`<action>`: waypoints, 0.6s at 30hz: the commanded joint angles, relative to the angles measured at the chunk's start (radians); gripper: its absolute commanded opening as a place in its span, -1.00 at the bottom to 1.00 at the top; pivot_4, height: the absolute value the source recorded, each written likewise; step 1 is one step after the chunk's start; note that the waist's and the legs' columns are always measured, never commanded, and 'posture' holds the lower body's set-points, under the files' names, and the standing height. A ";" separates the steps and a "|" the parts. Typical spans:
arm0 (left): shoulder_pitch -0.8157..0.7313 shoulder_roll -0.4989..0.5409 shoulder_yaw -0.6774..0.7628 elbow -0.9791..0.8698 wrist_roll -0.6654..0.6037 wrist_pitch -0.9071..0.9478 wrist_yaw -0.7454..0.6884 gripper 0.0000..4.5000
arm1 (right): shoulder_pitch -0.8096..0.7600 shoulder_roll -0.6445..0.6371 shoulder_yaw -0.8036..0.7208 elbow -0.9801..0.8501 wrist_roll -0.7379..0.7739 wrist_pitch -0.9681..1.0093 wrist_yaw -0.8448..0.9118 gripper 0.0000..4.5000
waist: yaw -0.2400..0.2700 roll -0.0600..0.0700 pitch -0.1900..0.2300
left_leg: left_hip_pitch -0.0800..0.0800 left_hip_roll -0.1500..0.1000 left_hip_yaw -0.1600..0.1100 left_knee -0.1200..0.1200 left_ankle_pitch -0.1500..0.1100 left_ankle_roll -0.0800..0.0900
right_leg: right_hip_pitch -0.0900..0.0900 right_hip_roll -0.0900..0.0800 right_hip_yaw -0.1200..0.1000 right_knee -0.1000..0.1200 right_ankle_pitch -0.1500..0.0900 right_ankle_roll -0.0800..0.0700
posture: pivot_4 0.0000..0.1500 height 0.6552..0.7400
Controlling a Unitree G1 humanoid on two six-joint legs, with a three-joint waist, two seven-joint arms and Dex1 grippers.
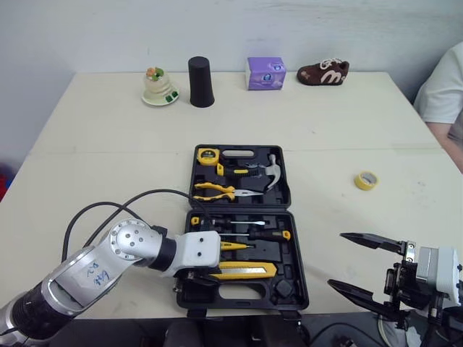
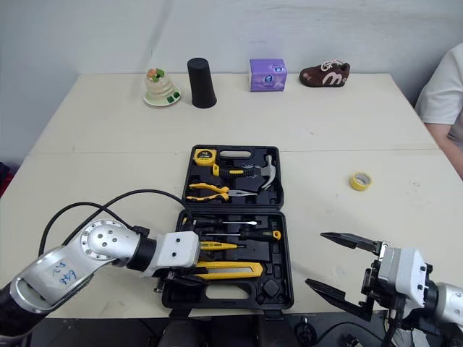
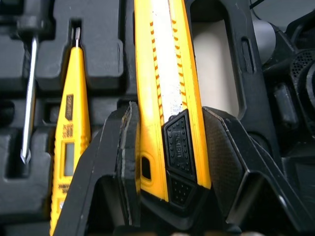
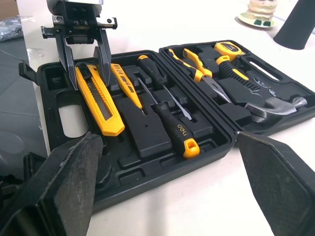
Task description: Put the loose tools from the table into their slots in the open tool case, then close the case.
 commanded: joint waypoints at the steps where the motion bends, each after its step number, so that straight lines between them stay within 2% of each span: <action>1: 0.000 0.005 -0.018 0.014 0.039 0.003 -0.006 -0.36 | 0.001 -0.001 -0.006 -0.039 0.016 0.006 -0.006 1.00 | 0.001 0.000 0.000 | 0.000 0.000 0.000 0.000 0.000 0.000 | 0.000 0.000 0.000 0.000 0.000 0.000 | 1.00 1.00; 3: -0.010 -0.007 -0.021 0.020 0.029 -0.001 -0.017 0.10 | -0.001 0.001 0.002 -0.044 0.015 0.010 -0.011 1.00 | 0.003 0.000 0.000 | 0.000 0.000 0.000 0.000 0.000 0.000 | 0.000 0.000 0.000 0.000 0.000 0.000 | 1.00 1.00; 4: -0.014 -0.011 -0.022 0.023 0.027 -0.010 -0.023 0.23 | -0.003 0.002 0.005 -0.045 0.015 0.012 -0.012 1.00 | 0.004 0.000 0.000 | 0.000 0.000 0.000 0.000 0.000 0.000 | 0.000 0.000 0.000 0.000 0.000 0.000 | 1.00 1.00; 8: -0.007 -0.067 0.026 0.029 0.006 -0.086 -0.019 0.98 | -0.004 0.004 0.010 -0.052 0.015 0.019 -0.017 1.00 | 0.010 0.000 0.000 | -0.001 0.000 0.000 0.000 0.000 0.000 | -0.001 0.000 0.000 0.000 0.000 0.000 | 1.00 1.00; 14: 0.056 -0.097 0.126 0.068 -0.046 -0.262 -0.093 0.98 | 0.000 0.003 0.010 -0.056 0.017 0.025 -0.024 1.00 | 0.012 0.000 0.000 | -0.001 0.001 0.000 0.000 0.000 0.000 | -0.001 0.001 0.000 0.000 0.000 0.000 | 1.00 1.00; 18: 0.090 -0.162 0.182 0.106 -0.107 -0.359 -0.124 0.98 | 0.011 0.006 0.005 -0.054 0.016 0.026 -0.023 1.00 | 0.014 0.000 0.000 | -0.001 0.001 0.000 0.000 0.000 0.000 | -0.001 0.000 0.000 0.000 0.000 0.000 | 1.00 1.00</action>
